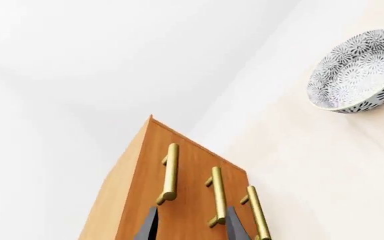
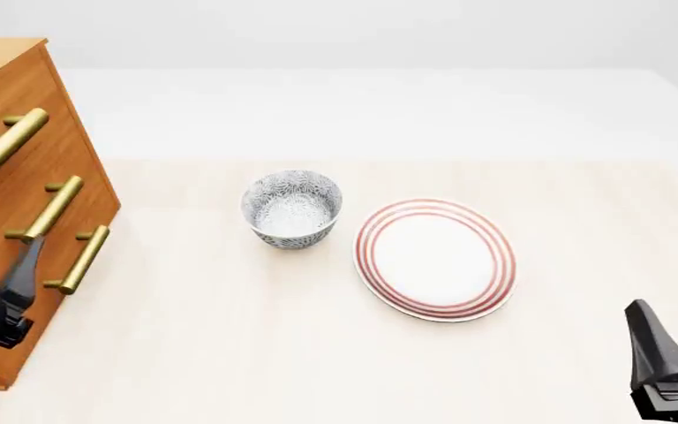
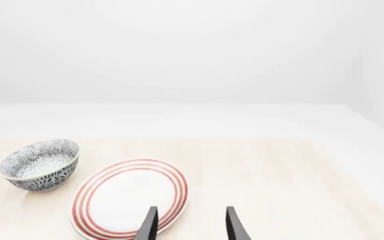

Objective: Open the top drawer of the cabinet.

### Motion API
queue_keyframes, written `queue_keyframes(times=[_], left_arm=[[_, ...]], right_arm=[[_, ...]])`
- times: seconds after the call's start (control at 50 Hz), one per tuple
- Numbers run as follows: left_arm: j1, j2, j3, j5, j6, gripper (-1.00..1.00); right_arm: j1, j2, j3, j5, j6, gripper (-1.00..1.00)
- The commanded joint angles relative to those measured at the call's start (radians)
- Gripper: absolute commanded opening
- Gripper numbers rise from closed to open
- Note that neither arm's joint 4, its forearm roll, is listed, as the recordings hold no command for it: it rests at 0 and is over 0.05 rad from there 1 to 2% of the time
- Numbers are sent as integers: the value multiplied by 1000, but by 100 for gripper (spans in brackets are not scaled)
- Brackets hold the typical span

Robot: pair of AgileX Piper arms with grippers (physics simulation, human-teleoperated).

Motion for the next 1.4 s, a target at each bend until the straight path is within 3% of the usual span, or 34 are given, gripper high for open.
queue_keyframes(times=[0.02,0.26,0.54,1.1,1.4], left_arm=[[26,64,8,-84,153,100],[70,163,23,-208,289,100],[94,306,23,-365,379,100],[128,602,-82,-554,422,100],[164,694,-139,-586,409,100]], right_arm=[[0,-1,1,-1,0,100],[0,-1,1,-1,0,100],[0,-1,1,-1,0,100],[0,-1,1,-1,0,100],[0,-1,1,-1,0,100]])
